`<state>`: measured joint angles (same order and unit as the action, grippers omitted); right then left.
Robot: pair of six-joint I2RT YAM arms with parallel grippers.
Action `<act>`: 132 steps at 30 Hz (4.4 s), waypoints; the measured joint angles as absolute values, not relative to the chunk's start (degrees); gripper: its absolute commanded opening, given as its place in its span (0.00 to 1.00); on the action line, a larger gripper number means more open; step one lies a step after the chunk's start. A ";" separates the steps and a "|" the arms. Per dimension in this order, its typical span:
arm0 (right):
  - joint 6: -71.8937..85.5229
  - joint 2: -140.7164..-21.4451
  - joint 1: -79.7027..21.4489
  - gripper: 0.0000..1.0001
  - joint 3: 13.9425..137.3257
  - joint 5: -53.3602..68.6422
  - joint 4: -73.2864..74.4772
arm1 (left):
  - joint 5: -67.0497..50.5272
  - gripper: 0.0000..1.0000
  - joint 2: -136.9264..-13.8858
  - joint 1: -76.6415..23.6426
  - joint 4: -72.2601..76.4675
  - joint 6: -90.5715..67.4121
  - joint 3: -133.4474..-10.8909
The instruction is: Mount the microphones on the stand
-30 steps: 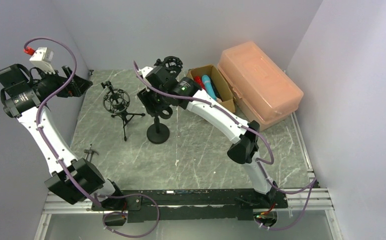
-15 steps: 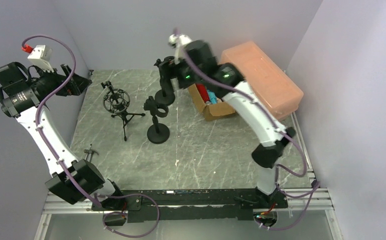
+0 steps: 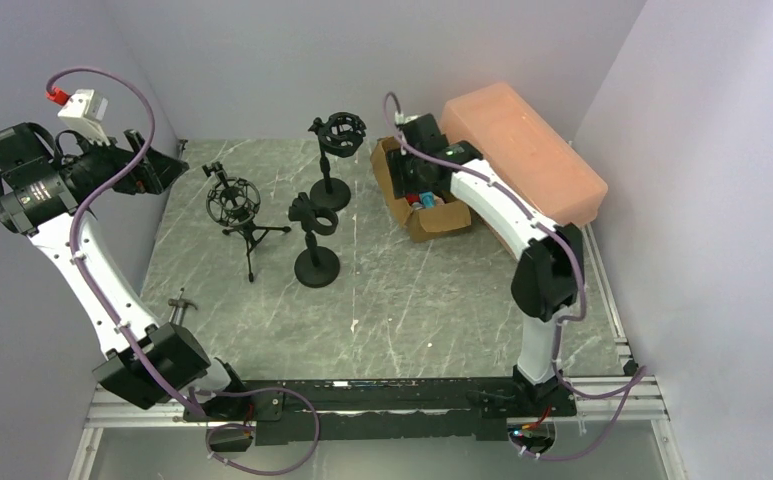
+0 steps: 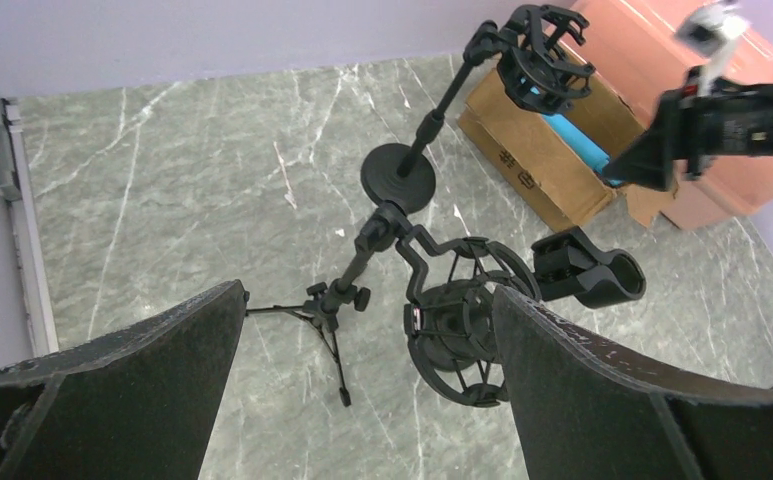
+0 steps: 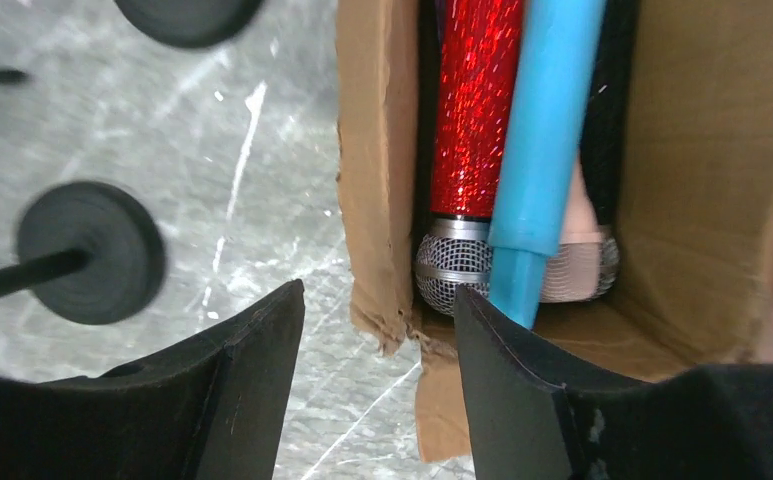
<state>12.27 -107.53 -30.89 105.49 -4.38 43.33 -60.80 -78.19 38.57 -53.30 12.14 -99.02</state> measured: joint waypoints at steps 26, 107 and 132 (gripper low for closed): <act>35.18 -107.98 -49.47 0.00 90.98 -23.16 35.38 | -57.36 0.99 -73.32 27.79 -66.08 24.97 -102.67; 30.00 -94.02 -20.80 0.57 59.48 -17.26 32.08 | -22.20 0.90 -85.93 -47.07 -41.01 26.83 -72.66; 33.36 -83.81 -37.36 0.50 77.54 -12.23 38.13 | -19.94 0.16 -87.39 -51.20 -42.46 26.37 -71.16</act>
<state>33.36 -83.81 -37.36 77.54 -12.23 38.13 -19.94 -87.39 -51.20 -42.46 26.37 -71.16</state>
